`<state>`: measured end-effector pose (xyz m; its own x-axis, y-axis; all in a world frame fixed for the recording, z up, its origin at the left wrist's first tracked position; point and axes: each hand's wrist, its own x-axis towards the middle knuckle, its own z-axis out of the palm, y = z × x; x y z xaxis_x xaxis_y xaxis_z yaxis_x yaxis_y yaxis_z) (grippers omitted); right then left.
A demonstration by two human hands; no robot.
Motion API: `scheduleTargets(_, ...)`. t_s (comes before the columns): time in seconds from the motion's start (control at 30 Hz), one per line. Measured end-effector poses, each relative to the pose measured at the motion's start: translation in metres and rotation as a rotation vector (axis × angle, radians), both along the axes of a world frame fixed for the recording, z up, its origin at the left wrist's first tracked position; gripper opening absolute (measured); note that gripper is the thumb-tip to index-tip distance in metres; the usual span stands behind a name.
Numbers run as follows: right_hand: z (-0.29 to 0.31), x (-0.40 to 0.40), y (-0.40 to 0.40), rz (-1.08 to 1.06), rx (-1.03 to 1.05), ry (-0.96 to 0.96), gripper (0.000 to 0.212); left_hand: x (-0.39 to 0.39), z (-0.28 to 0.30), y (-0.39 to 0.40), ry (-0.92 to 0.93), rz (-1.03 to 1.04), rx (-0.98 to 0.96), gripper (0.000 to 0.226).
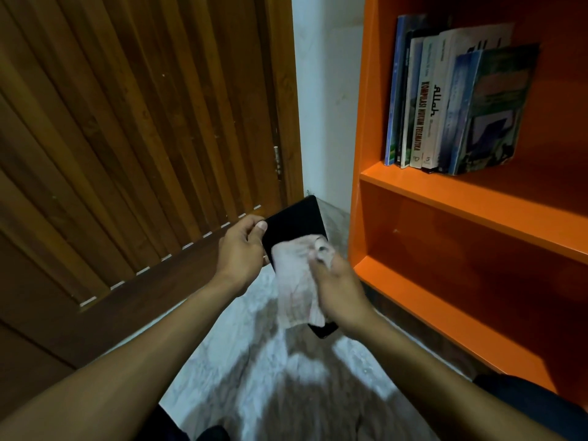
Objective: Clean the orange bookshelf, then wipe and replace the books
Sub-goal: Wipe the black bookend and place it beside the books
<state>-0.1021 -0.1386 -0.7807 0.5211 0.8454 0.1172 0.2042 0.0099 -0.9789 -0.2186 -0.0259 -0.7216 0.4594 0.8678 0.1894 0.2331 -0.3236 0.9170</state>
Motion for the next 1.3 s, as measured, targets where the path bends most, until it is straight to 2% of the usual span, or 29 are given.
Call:
scheduleTargets(0.07, 0.004, 0.012, 0.003, -0.178, 0.016, 0.213, 0.042, 0.000, -0.001, 0.000, -0.026, 0.003, -0.045, 0.024)
scheduleTargets(0.1, 0.009, 0.017, 0.002, -0.244, 0.076, 0.296, 0.039, 0.001, -0.002, -0.001, -0.037, -0.003, -0.066, 0.025)
scheduleTargets(0.17, 0.018, 0.026, 0.003, -0.348, 0.236, 0.346, 0.038, 0.003, -0.002, -0.006, -0.063, -0.034, -0.105, 0.026)
scheduleTargets(0.23, 0.022, 0.027, 0.008, -0.366, 0.275, 0.312, 0.058, 0.009, -0.002, -0.014, -0.081, -0.071, -0.140, 0.025)
scheduleTargets(0.27, 0.019, 0.024, 0.012, -0.345, 0.230, 0.270, 0.065, 0.012, -0.003, -0.020, -0.093, -0.088, -0.154, 0.025)
scheduleTargets(0.37, 0.010, 0.004, 0.019, -0.269, 0.156, 0.077, 0.052, 0.023, -0.005, -0.034, -0.163, -0.135, -0.185, 0.024)
scheduleTargets(0.43, 0.008, -0.010, 0.015, -0.165, 0.171, -0.058, 0.060, 0.027, -0.005, -0.035, -0.188, -0.121, -0.181, 0.022)
scheduleTargets(0.53, -0.006, -0.018, 0.006, -0.066, 0.161, -0.137, 0.086, 0.024, -0.005, -0.028, -0.169, -0.046, -0.113, 0.022)
scheduleTargets(0.6, -0.010, -0.023, 0.003, -0.024, 0.142, -0.179, 0.093, 0.021, -0.009, -0.020, -0.117, -0.014, -0.009, 0.022)
scheduleTargets(0.67, -0.009, -0.029, 0.000, 0.015, 0.130, -0.170, 0.088, 0.018, -0.015, -0.012, -0.060, 0.009, 0.065, 0.021)
scheduleTargets(0.73, -0.007, -0.033, -0.003, 0.070, 0.105, -0.130, 0.073, 0.014, -0.020, -0.004, -0.030, 0.039, 0.102, 0.020)
scheduleTargets(0.87, -0.002, -0.036, -0.002, 0.164, 0.010, 0.055, 0.045, 0.008, -0.025, 0.010, 0.023, 0.054, 0.169, 0.017)
scheduleTargets(0.93, 0.001, -0.028, 0.002, 0.091, 0.022, 0.160, 0.037, 0.005, -0.027, 0.016, 0.013, 0.046, 0.157, 0.017)
scheduleTargets(1.03, 0.006, -0.004, 0.003, -0.143, 0.051, 0.215, 0.040, 0.001, -0.026, 0.020, 0.011, 0.047, 0.161, 0.019)
scheduleTargets(1.17, 0.017, 0.025, 0.006, -0.454, 0.237, 0.380, 0.047, 0.002, -0.016, 0.010, -0.021, 0.028, 0.198, 0.019)
scheduleTargets(1.3, 0.011, 0.025, 0.018, -0.516, 0.267, 0.408, 0.050, 0.011, -0.008, -0.014, -0.080, -0.006, 0.310, 0.020)
